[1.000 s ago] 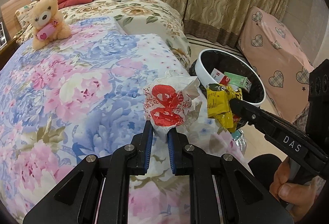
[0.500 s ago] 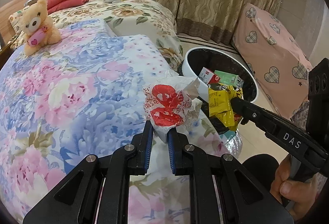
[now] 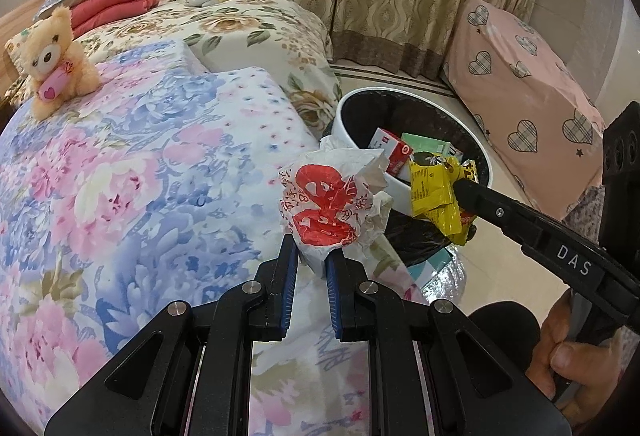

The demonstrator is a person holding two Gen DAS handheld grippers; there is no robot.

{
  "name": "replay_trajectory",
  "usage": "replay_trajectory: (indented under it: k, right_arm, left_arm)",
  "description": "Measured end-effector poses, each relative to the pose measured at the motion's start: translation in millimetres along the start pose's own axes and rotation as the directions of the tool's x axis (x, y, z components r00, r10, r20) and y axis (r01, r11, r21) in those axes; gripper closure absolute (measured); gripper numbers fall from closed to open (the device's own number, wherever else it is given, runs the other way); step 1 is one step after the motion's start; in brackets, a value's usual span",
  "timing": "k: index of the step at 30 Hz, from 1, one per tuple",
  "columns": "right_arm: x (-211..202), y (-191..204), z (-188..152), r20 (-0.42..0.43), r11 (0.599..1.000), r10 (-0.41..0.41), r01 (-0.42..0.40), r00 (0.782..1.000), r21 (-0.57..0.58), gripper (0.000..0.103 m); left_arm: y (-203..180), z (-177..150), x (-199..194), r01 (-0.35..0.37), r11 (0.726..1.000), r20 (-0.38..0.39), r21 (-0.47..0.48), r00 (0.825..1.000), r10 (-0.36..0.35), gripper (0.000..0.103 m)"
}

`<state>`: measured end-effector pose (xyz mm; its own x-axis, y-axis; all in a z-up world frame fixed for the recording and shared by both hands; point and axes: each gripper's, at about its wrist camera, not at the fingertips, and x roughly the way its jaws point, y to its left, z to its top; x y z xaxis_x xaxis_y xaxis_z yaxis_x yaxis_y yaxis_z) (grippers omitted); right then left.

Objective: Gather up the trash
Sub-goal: 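Carry the tissue and yellow wrapper over the trash bin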

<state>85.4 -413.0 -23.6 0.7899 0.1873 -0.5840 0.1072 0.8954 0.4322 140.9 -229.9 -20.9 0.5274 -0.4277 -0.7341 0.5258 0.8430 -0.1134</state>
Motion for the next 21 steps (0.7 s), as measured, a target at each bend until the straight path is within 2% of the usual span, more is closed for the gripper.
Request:
replay_trajectory:
  k: [21]
  right_arm:
    - [-10.3,-32.2,22.9,0.023,0.998,-0.062,0.061,0.998,0.003,0.091]
  left_arm:
    - [-32.7,29.4,14.7,0.028,0.998,0.007,0.055,1.000,-0.028,0.090]
